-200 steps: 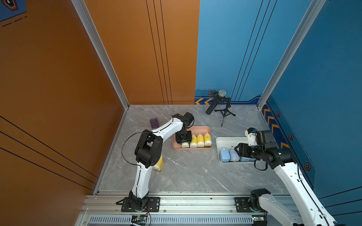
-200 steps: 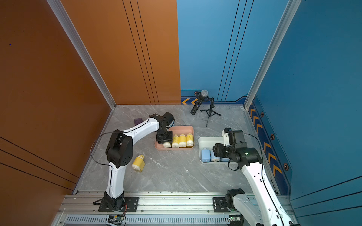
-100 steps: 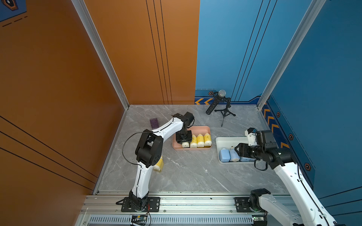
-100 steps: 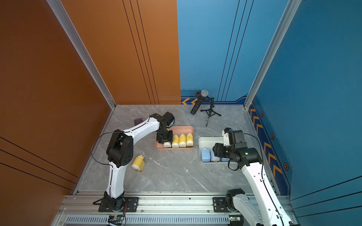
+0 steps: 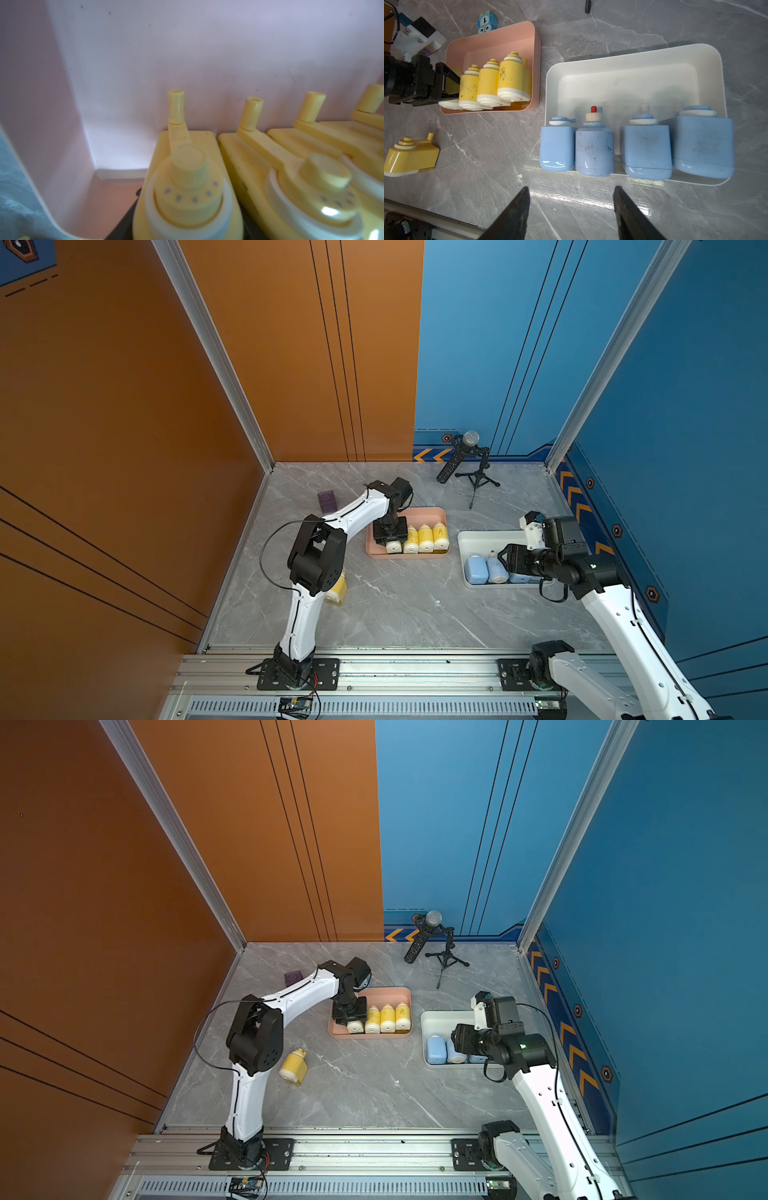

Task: Place the pencil sharpeners by color into the storage box
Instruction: Place the pencil sharpener in the storage box.

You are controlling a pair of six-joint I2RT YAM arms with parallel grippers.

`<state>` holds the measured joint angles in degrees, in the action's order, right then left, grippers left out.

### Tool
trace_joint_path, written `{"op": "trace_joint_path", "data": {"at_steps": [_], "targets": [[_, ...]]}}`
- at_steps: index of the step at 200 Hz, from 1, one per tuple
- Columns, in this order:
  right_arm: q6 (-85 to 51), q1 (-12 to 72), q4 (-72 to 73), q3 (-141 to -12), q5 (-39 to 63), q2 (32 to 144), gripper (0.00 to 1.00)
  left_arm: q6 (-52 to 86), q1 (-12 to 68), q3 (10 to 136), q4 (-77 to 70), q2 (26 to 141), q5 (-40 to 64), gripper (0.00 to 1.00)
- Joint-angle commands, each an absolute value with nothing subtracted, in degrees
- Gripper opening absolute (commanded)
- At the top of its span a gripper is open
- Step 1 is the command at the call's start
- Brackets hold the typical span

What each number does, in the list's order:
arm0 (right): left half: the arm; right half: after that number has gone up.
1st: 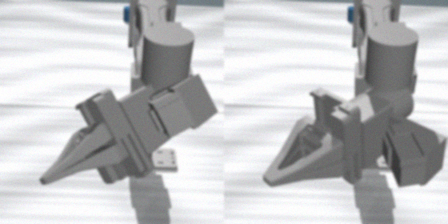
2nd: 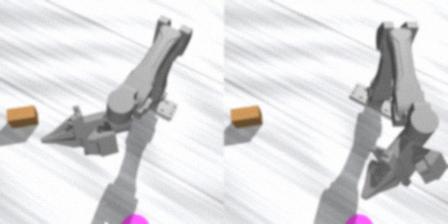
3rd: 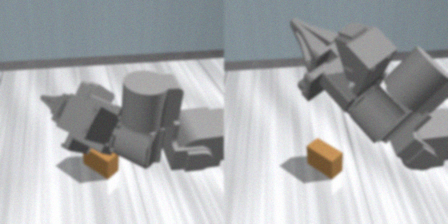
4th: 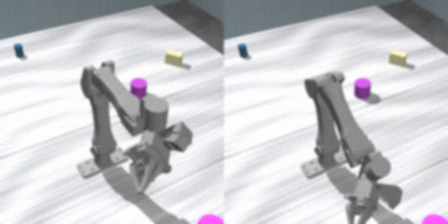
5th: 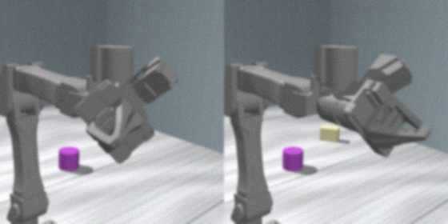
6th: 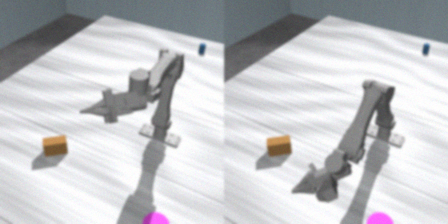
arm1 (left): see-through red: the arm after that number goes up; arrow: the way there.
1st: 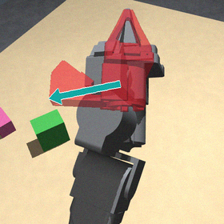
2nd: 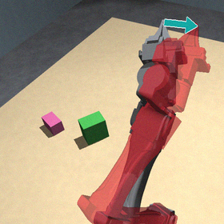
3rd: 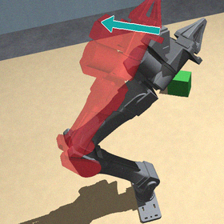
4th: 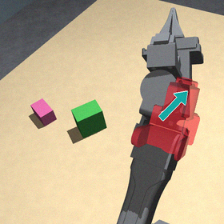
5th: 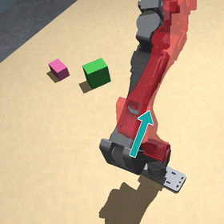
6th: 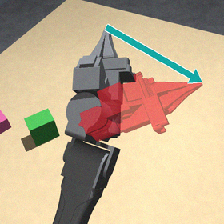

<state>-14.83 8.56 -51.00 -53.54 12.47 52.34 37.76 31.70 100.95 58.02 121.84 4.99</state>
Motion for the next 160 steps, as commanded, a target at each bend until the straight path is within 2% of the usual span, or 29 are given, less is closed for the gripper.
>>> {"op": "trace_joint_path", "data": {"at_steps": [1, 160], "targets": [[-14.6, 8.2, -52.7, -53.0, 13.3, 51.8, 0.65, 38.5, 32.4, 102.2, 58.5, 123.0, 4.1, 0.55], [-14.5, 8.1, -52.7, -53.5, 13.4, 51.5, 0.65, 39.2, 32.7, 102.0, 58.6, 119.6, 4.2, 0.58]]}}
